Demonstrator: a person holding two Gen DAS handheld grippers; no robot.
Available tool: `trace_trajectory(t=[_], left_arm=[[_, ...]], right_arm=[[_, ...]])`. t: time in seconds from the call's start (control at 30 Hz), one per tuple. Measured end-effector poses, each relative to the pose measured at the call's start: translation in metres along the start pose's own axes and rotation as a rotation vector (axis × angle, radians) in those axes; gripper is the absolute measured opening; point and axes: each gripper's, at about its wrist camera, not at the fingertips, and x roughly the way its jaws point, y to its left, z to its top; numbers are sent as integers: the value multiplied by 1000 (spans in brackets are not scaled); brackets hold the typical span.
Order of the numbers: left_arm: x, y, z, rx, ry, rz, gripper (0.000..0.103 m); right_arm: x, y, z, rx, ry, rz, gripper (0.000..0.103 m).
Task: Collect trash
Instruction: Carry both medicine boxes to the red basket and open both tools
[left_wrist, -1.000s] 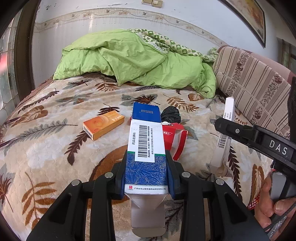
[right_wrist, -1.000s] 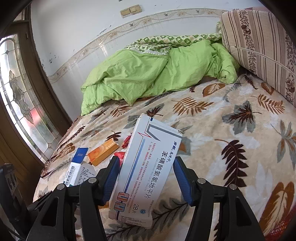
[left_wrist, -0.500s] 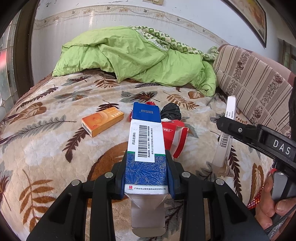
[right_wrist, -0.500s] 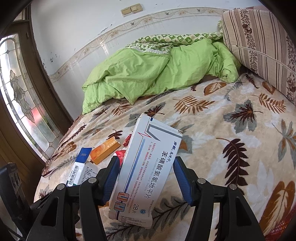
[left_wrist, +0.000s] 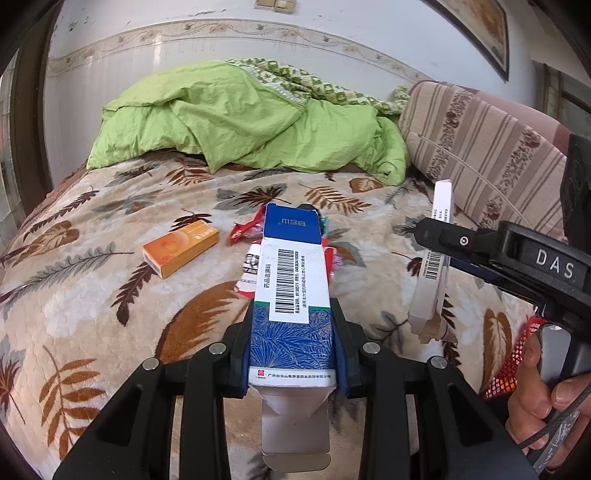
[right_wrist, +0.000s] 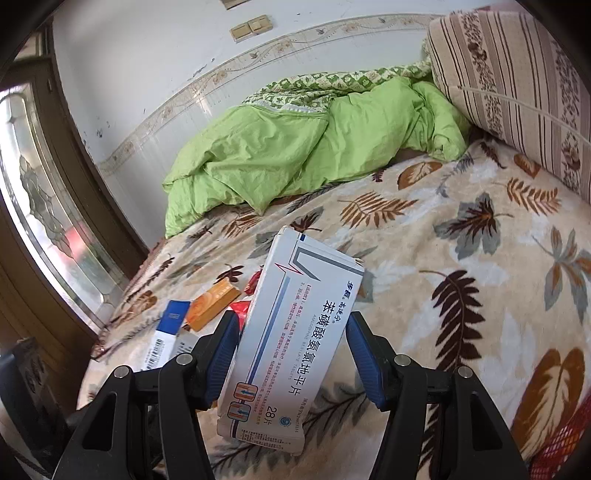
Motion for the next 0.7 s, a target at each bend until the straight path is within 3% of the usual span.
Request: trace_trajectory(t=[0.17,0.33,0.7], left_arm=[[-9,-17,5,19,0,-60,32],[-17,-44,11,55,3,-127,33],[-17,-133,26,173,45,-321,32]], right_arm=[[-29,-18,2,85,9,39,64],[-74,-41,10,128,-43,25,64],[-178,-122,9,216,-149,-143,64]])
